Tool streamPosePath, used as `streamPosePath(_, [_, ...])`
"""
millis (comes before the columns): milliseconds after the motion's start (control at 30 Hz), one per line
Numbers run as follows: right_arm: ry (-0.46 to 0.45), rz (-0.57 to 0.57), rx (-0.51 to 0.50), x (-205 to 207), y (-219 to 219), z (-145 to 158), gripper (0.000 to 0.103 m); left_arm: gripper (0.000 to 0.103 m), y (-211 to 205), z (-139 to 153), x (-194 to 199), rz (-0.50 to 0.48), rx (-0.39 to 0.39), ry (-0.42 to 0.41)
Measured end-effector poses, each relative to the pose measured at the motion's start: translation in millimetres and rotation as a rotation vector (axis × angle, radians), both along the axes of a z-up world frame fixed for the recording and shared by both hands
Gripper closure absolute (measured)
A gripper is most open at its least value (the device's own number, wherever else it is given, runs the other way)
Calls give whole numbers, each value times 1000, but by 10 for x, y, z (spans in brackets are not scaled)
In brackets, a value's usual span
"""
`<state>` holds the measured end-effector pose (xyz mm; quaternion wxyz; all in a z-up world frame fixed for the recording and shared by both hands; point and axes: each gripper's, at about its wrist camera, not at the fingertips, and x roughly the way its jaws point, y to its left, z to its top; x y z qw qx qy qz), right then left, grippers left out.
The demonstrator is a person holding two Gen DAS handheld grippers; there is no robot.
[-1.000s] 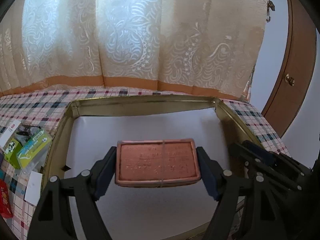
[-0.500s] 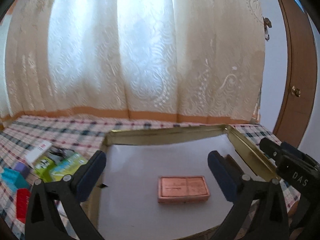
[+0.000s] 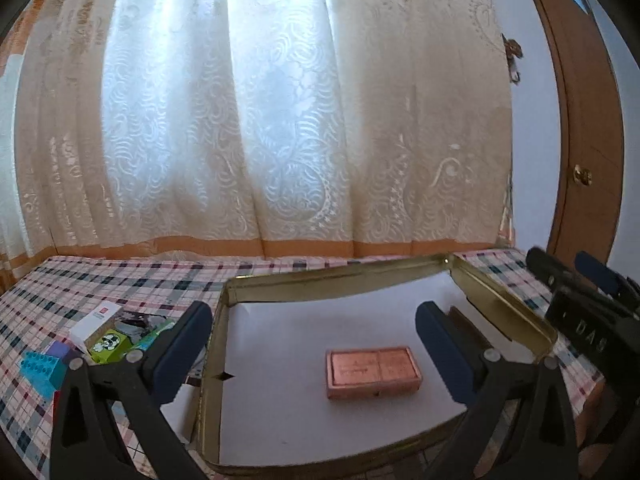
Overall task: Organize rigid objects
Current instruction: 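Open the left tool to drop the plaque while the right tool releases the comb, then withdraw both open tools from the tray back toward the remaining objects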
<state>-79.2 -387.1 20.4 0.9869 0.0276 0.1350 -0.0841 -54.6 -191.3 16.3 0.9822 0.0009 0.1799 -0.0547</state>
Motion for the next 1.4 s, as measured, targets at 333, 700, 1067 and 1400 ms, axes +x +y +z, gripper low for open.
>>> streamPosePath(333, [-6, -19, 44, -89, 89, -13, 27, 0, 219, -3, -79, 19, -7, 0])
streamPosePath(700, [-8, -22, -8, -182, 317, 1, 27, 0, 450, -15, -179, -2, 20, -1])
streamPosePath(1067, [19, -1, 175, -259, 542, -44, 27, 0, 731, -16, -257, 5, 57, -21])
streamPosePath(1400, [32, 86, 148, -261, 1069, -72, 27, 0, 1134, -47, -247, 24, 50, 4])
